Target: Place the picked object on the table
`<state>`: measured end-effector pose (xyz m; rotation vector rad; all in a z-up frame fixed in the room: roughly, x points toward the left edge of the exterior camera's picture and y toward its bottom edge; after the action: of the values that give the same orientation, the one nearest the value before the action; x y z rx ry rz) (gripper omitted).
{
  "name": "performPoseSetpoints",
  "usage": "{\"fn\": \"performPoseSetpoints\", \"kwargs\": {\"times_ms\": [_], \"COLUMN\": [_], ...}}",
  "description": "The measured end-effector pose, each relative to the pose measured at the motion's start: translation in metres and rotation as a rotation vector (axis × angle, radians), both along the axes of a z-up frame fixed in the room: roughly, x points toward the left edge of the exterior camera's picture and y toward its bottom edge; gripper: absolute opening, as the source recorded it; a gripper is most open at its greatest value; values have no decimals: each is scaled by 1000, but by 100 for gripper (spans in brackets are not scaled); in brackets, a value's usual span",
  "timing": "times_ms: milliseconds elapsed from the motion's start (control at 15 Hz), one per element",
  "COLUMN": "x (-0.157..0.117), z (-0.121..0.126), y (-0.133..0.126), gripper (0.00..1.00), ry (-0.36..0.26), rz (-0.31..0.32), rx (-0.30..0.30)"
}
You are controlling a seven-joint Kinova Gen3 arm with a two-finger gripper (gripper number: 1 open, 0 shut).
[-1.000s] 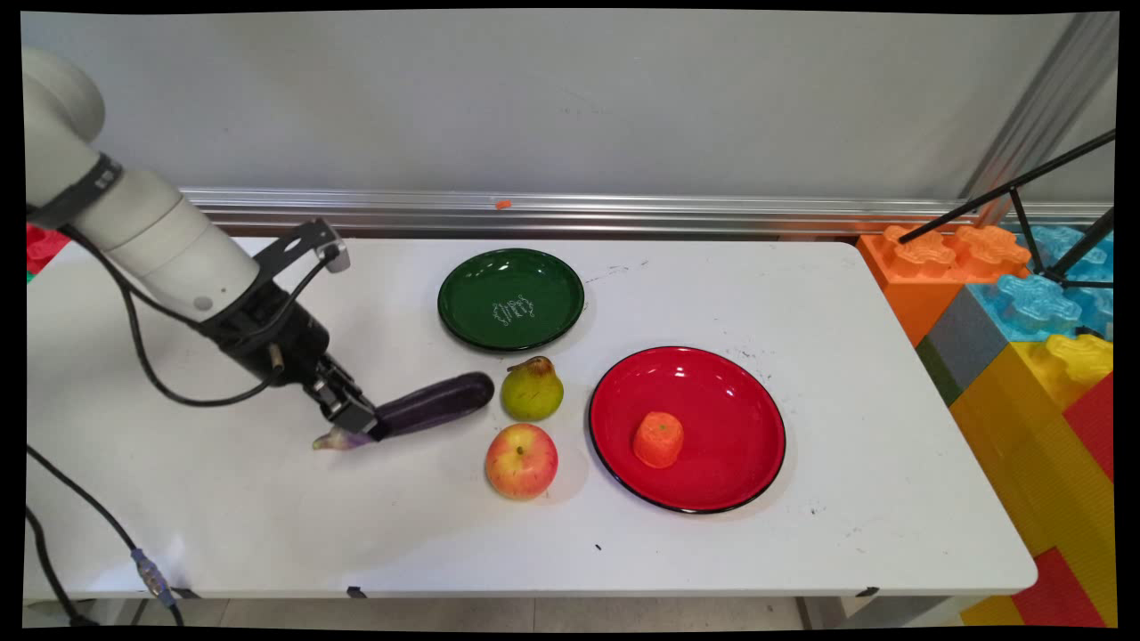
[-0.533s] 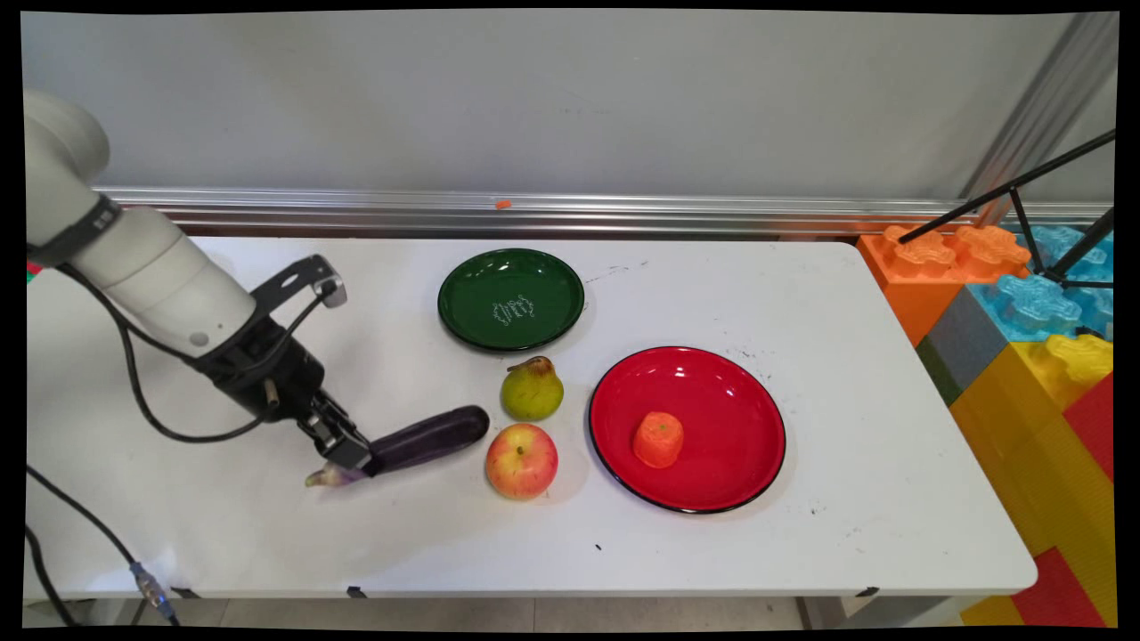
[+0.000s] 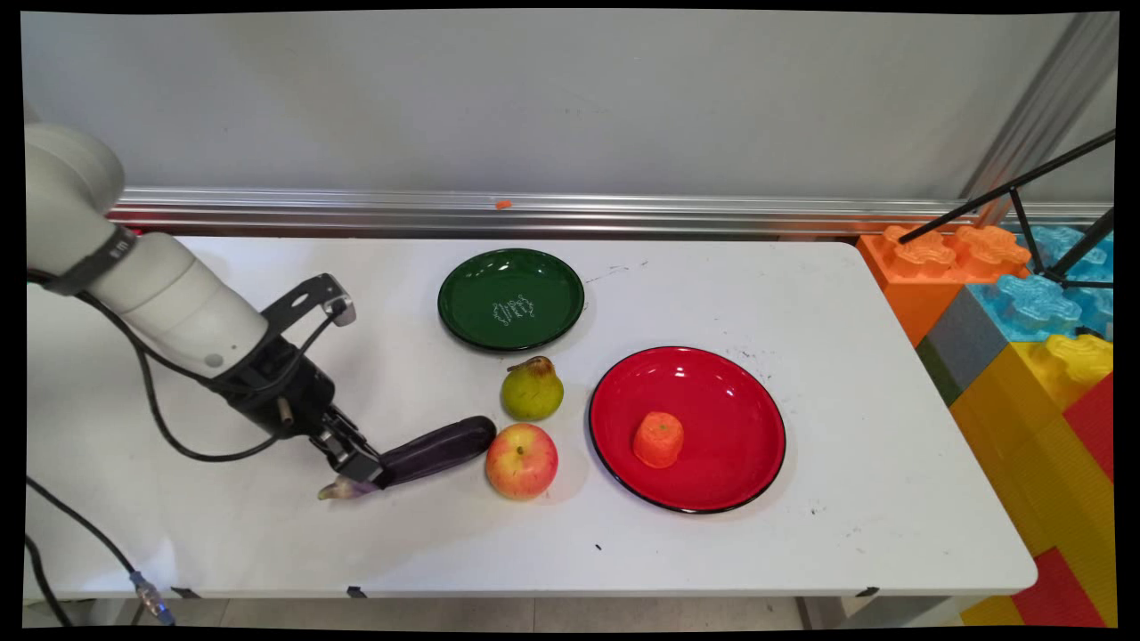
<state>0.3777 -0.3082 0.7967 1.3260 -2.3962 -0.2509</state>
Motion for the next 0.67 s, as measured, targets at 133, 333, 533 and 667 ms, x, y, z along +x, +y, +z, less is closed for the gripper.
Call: {"fn": "performPoseSetpoints", "kwargs": {"times_ms": [133,333,533,667], "x": [-3,-6,-8,-9], "z": [-6,-12,-15,-17], "y": [-2,-5,-6,-5], "gripper": [0,0,0,100], "ry": [3,6,7,8], "rz": [11,22,22,15], "rx": [-13,-25,-28,-29]}}
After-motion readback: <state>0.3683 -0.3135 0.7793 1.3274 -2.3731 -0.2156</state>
